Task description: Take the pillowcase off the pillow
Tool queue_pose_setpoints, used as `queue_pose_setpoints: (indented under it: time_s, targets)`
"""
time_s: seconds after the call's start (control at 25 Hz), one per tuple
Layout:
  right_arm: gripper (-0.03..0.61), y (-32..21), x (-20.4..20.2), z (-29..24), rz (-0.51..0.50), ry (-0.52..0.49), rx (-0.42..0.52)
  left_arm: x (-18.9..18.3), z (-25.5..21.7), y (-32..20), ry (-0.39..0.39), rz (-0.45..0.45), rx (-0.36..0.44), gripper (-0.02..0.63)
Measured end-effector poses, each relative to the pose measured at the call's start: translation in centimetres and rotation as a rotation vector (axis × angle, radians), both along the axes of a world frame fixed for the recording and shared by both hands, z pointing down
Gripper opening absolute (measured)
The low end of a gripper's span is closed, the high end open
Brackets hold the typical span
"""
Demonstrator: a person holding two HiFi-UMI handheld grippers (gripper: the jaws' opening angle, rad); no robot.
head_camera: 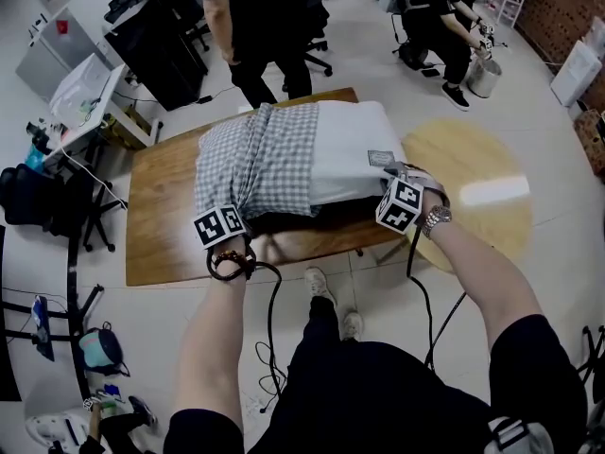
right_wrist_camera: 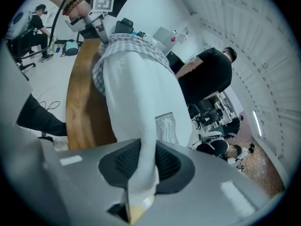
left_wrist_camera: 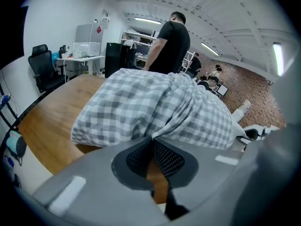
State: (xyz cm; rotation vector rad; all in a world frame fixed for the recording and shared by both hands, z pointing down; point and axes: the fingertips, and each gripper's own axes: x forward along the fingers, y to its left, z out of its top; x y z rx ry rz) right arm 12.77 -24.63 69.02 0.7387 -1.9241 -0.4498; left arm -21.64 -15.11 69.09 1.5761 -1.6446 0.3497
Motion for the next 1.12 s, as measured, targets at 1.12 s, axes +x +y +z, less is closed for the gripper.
queue_pose_setpoints:
  time_s: [1.12]
  targets:
    - [0.230,8.0,-1.9,-6.4,-0.132,-0.220,-0.060,10.5,-8.6,2.4,-0.097,0.290,0.124,0.064]
